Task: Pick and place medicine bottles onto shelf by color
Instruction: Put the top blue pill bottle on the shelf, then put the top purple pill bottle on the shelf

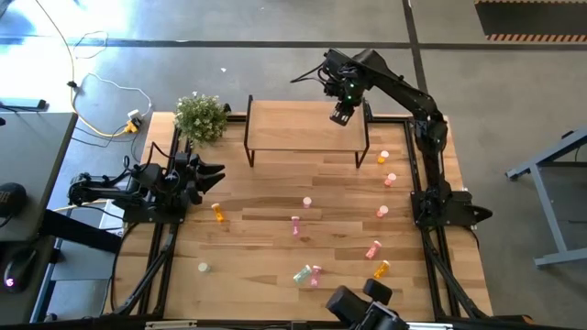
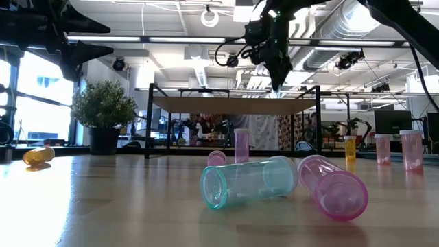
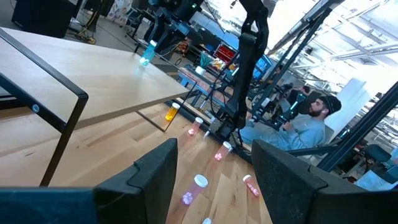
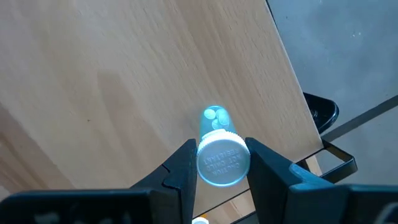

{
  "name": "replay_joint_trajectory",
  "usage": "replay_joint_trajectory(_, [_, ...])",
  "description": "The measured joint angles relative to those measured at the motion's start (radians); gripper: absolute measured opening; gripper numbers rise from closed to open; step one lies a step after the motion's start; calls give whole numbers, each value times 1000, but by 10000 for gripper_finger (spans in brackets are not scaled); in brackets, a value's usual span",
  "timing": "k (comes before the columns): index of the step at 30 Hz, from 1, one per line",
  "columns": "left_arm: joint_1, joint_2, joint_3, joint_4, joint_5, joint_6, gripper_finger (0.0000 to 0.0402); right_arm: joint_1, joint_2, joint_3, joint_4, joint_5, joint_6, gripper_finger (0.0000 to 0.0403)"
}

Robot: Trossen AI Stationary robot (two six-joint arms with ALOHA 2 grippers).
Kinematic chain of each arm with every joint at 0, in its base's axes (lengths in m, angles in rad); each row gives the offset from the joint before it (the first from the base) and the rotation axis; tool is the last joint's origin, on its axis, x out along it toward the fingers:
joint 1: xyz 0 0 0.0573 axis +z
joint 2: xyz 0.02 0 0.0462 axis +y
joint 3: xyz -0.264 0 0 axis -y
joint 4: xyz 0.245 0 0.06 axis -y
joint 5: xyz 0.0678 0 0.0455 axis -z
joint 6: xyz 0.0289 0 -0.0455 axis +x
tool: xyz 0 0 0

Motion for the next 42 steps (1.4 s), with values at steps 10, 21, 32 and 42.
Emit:
replay_joint_trajectory(10, [0,0,0,0,0,0,197,0,7,0,1,27,2,104])
replay_joint_trajectory(21, [0,0,0,0,0,0,197,1,8,0,-1,27,-15,138])
replay_joint_trajectory(32, [0,0,0,0,0,0,197,1,11,17,-1,27,-10,210])
replay_joint_trajectory(42, [0,0,0,0,-17,-42,197,1,-17,114,13,34,27,211])
